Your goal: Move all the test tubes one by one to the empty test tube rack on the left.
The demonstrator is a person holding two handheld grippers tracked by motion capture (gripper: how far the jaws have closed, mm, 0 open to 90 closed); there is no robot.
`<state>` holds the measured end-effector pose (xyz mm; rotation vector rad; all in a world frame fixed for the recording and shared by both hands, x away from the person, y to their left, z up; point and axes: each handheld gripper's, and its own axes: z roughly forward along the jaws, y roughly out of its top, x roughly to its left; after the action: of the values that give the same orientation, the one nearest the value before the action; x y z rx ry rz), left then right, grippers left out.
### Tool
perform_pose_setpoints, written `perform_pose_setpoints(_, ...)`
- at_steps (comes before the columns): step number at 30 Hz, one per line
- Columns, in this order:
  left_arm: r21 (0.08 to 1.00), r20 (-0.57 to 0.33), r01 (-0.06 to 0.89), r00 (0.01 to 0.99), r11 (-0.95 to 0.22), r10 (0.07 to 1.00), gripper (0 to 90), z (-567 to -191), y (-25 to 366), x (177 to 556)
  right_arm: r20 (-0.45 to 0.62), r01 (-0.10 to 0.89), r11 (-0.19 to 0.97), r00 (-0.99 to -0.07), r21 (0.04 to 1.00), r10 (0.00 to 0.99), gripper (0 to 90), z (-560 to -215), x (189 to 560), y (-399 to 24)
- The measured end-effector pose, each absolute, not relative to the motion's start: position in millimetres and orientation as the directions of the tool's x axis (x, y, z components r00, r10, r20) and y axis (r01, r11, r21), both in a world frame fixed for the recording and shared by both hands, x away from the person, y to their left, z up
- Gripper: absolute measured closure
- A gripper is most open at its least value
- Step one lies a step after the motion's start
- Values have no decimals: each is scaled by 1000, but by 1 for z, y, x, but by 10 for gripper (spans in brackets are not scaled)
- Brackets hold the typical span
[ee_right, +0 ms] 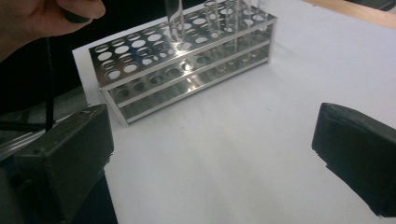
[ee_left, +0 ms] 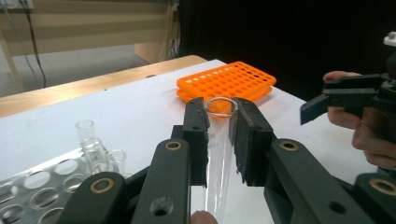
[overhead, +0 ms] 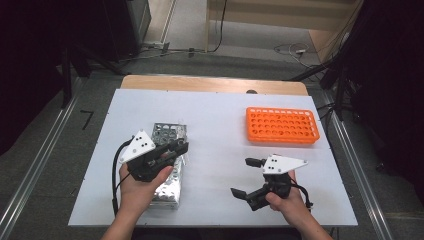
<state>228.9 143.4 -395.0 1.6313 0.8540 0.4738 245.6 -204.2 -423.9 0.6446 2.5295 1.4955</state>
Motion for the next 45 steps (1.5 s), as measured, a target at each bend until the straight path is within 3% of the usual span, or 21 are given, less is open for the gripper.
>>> perform_pose_setpoints(29, 952, -85, 292, 549, -96, 831, 760, -424, 155, 250, 104, 360, 356, -814, 862, 571, 0, -426, 250, -276)
perform_pose_setpoints(45, 901, -73, 398, 536, -175, 841, 753, -435, 146, 251, 104, 368, 349, -802, 862, 588, 0, -428, 253, -282)
